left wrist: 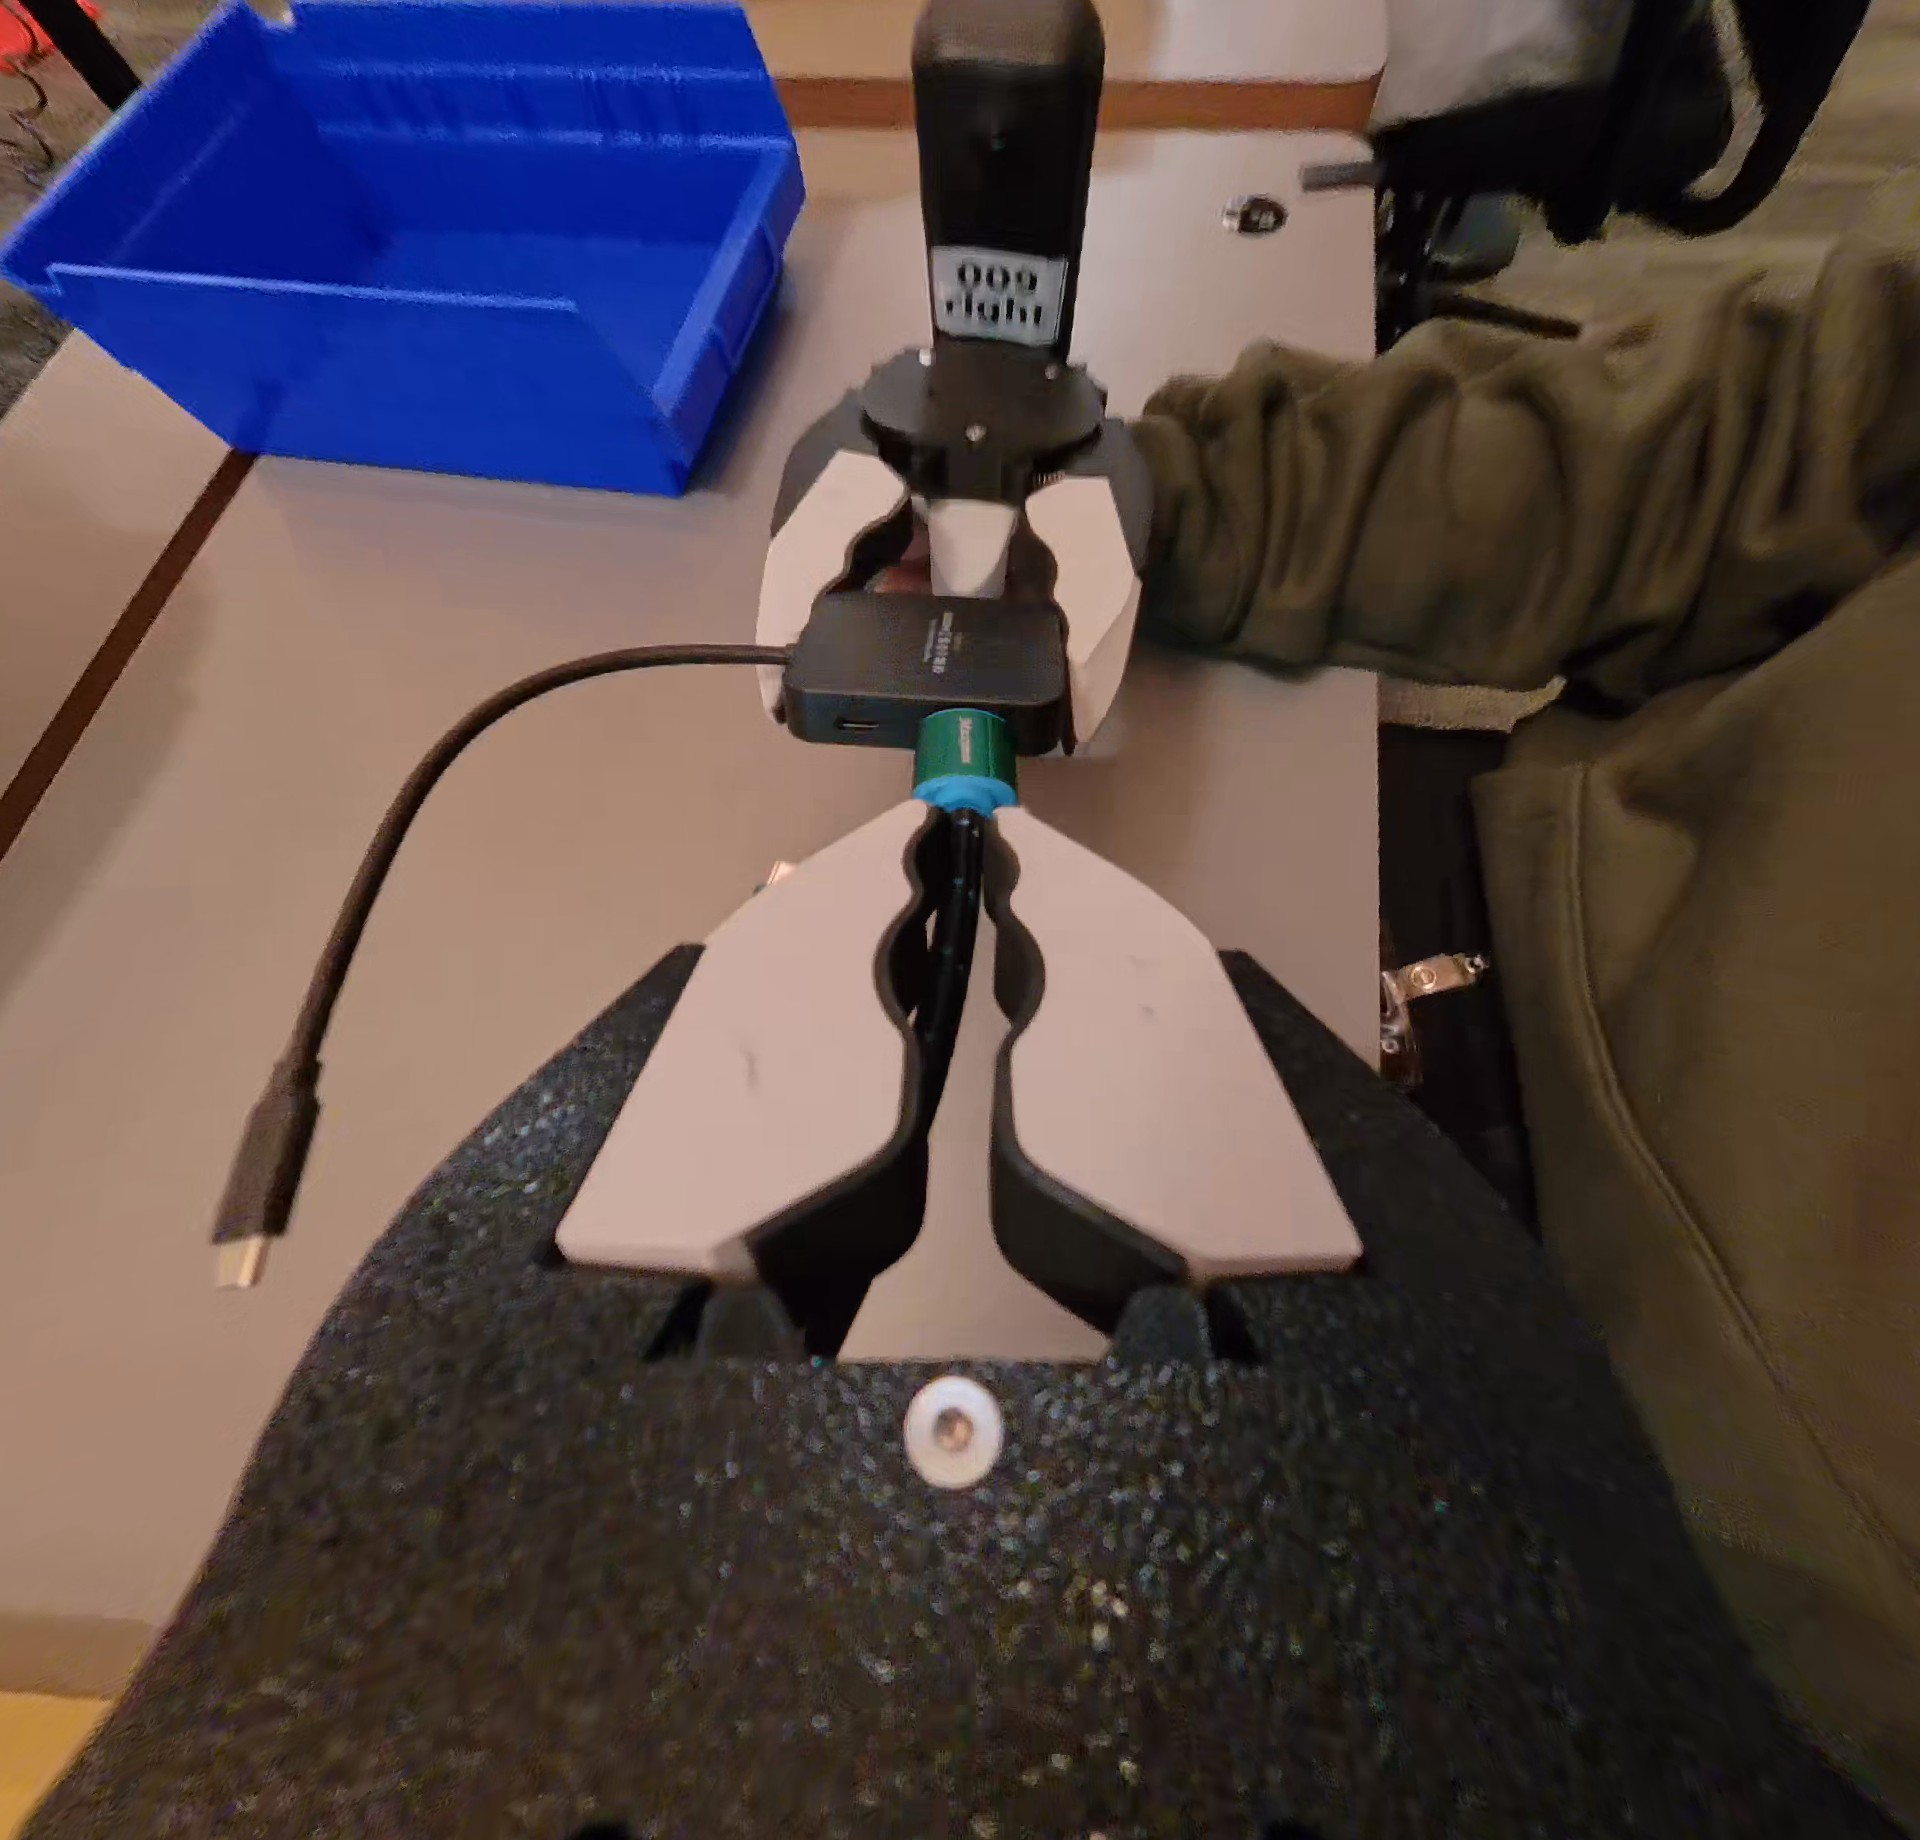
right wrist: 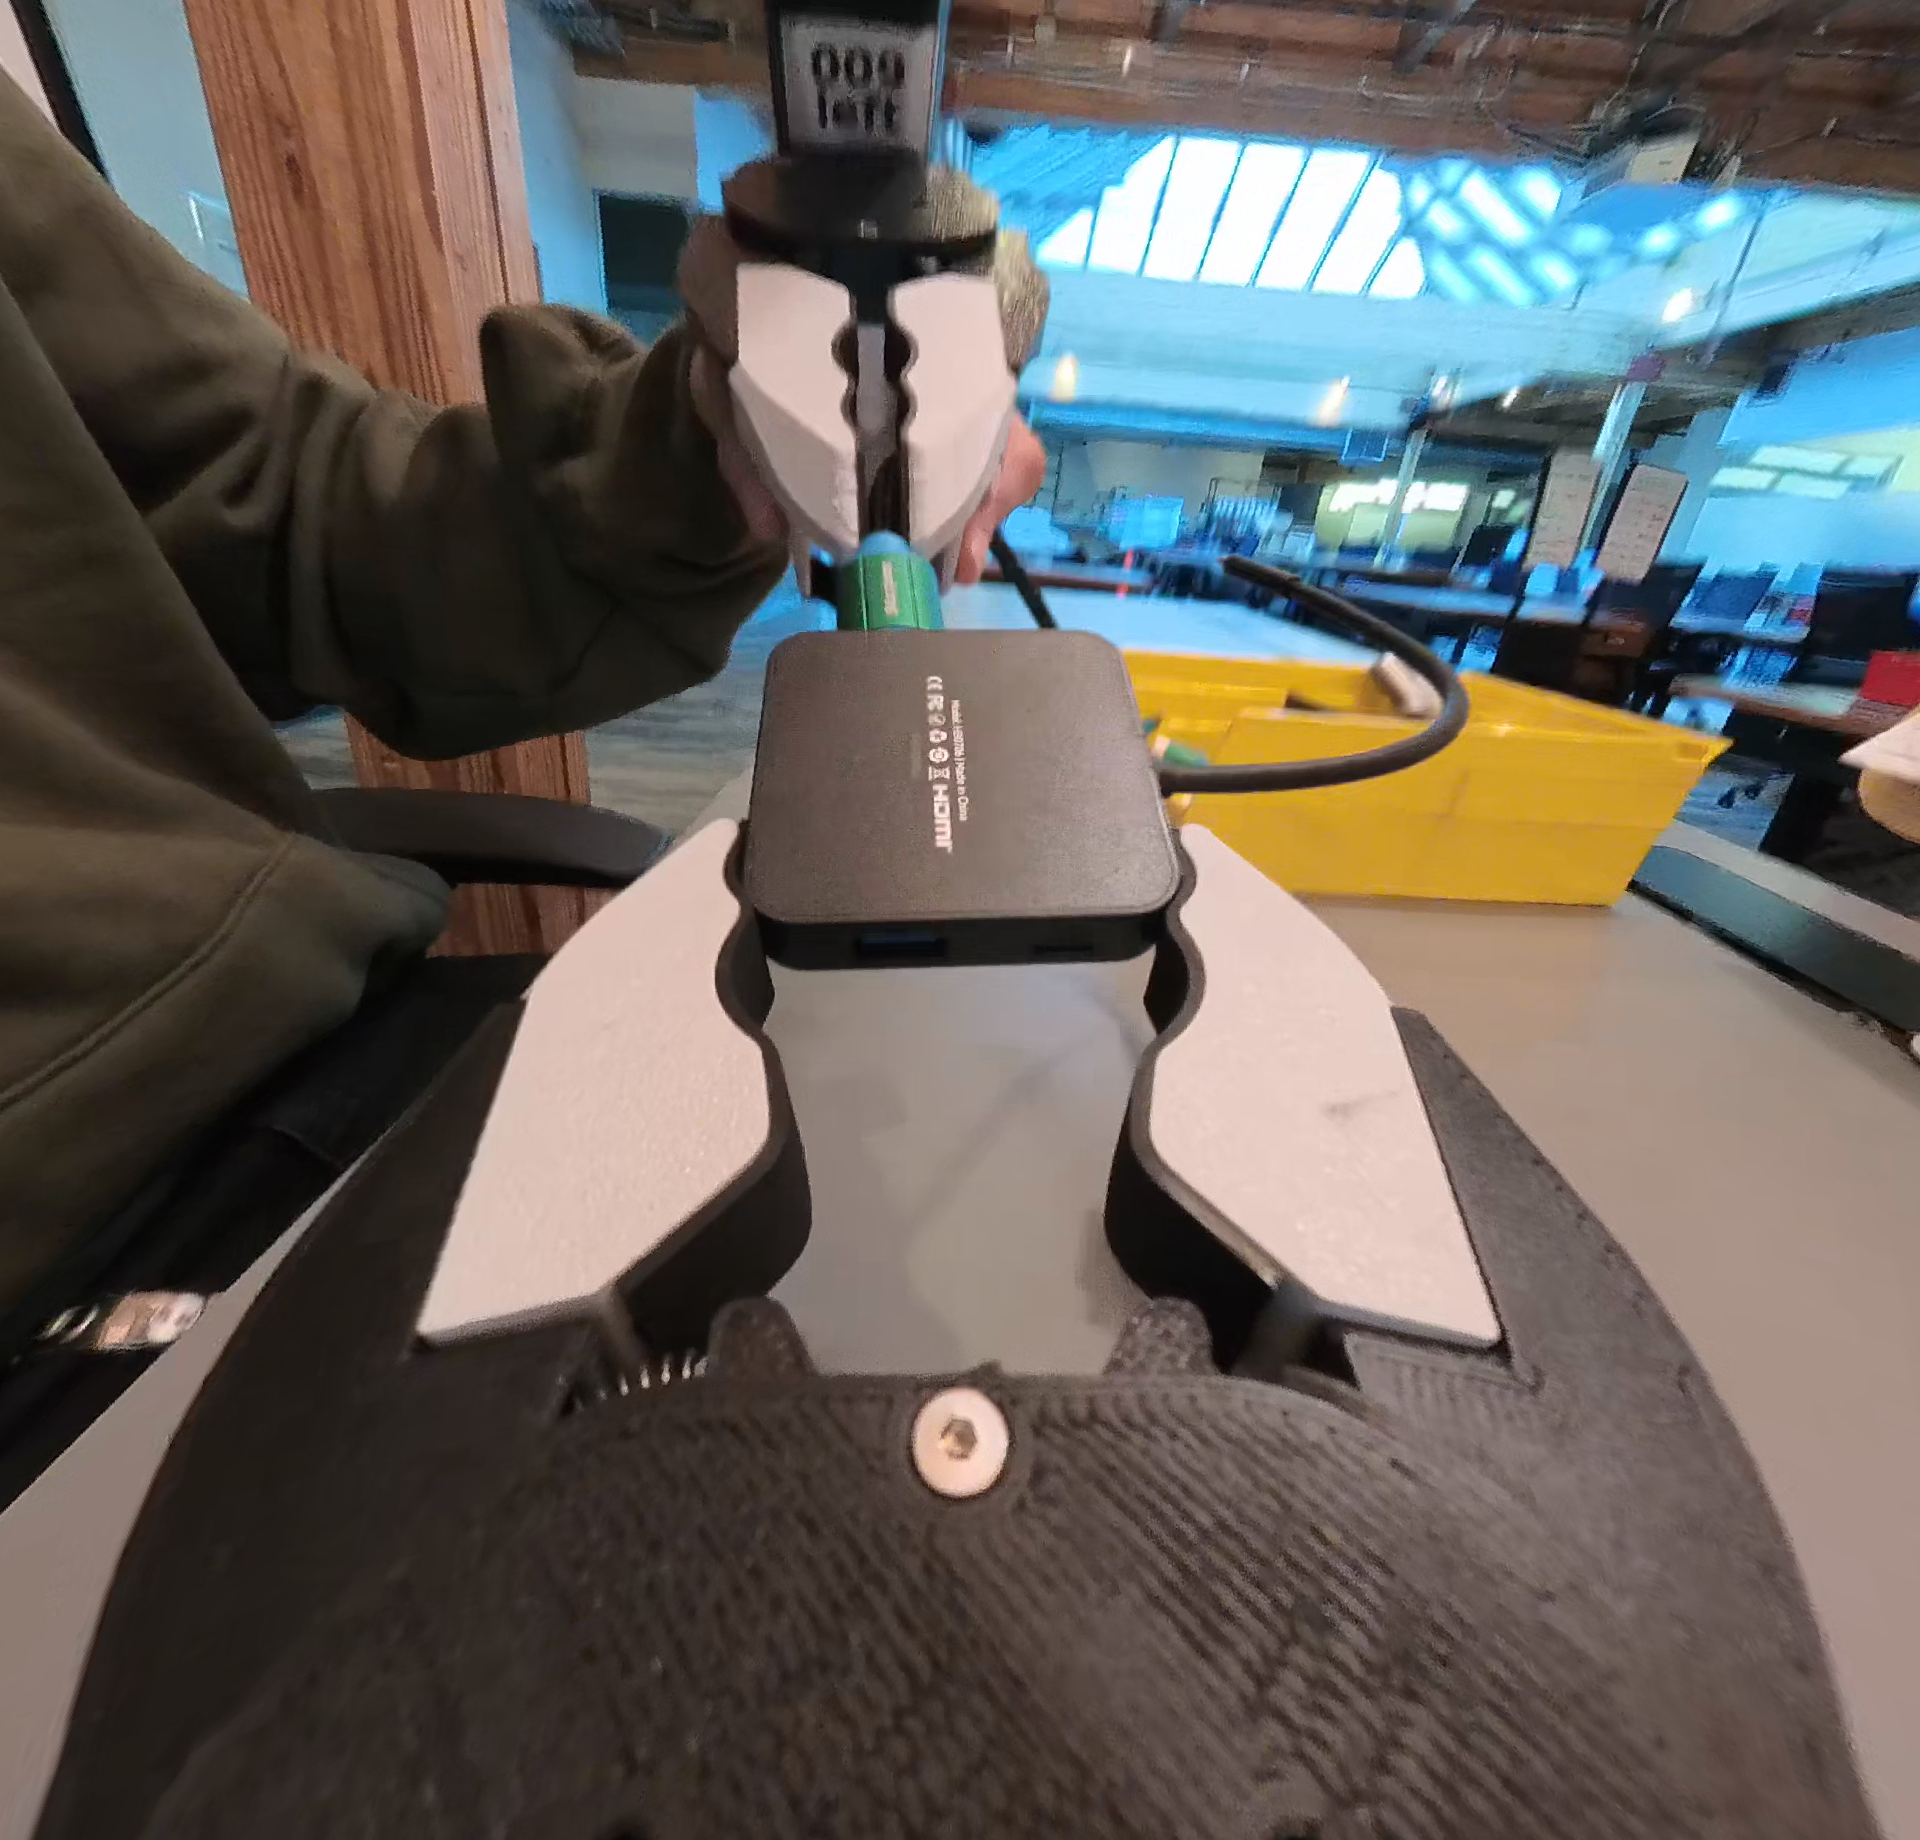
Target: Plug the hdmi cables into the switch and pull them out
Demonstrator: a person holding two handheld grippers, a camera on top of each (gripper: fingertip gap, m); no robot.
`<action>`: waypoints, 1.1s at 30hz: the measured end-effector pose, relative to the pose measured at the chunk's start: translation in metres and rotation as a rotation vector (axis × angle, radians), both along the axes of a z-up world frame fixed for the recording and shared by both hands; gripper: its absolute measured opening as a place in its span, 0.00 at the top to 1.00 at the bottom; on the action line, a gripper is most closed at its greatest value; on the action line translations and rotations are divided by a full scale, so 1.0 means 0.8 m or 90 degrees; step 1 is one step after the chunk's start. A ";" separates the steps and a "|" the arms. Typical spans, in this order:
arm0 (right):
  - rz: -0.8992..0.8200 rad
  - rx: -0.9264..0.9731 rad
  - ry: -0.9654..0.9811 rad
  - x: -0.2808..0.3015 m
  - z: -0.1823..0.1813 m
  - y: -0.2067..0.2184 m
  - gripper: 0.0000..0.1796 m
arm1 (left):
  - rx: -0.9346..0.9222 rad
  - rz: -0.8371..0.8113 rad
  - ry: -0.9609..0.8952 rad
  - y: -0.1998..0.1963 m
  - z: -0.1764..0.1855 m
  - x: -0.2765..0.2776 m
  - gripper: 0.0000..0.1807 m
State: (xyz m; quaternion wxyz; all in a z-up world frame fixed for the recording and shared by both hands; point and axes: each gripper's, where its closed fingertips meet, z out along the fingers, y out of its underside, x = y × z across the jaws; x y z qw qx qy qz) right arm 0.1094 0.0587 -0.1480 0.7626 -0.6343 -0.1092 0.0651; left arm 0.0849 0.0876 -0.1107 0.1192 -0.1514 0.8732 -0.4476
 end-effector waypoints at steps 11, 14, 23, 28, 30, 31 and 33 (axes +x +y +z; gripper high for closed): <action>-0.176 0.103 0.013 0.051 0.048 -0.021 0.60 | -0.243 0.232 -0.266 0.065 0.095 0.006 0.80; -0.205 0.186 0.039 0.062 0.084 -0.048 0.60 | -0.232 0.270 -0.228 0.094 0.040 -0.002 0.79; -0.574 0.213 -0.095 0.164 0.195 -0.181 0.60 | -0.178 0.320 -0.017 0.126 -0.119 -0.039 0.76; -0.908 0.048 -0.019 0.304 0.126 -0.253 0.60 | -0.186 0.296 -0.008 0.117 -0.123 -0.044 0.77; -0.952 -0.050 0.016 0.337 0.079 -0.257 0.60 | -0.171 0.285 -0.004 0.112 -0.128 -0.045 0.77; -0.956 -0.061 0.041 0.346 0.062 -0.255 0.60 | -0.161 0.277 -0.002 0.108 -0.133 -0.047 0.78; -0.946 -0.080 0.082 0.358 0.035 -0.244 0.60 | -0.132 0.260 0.008 0.102 -0.144 -0.051 0.78</action>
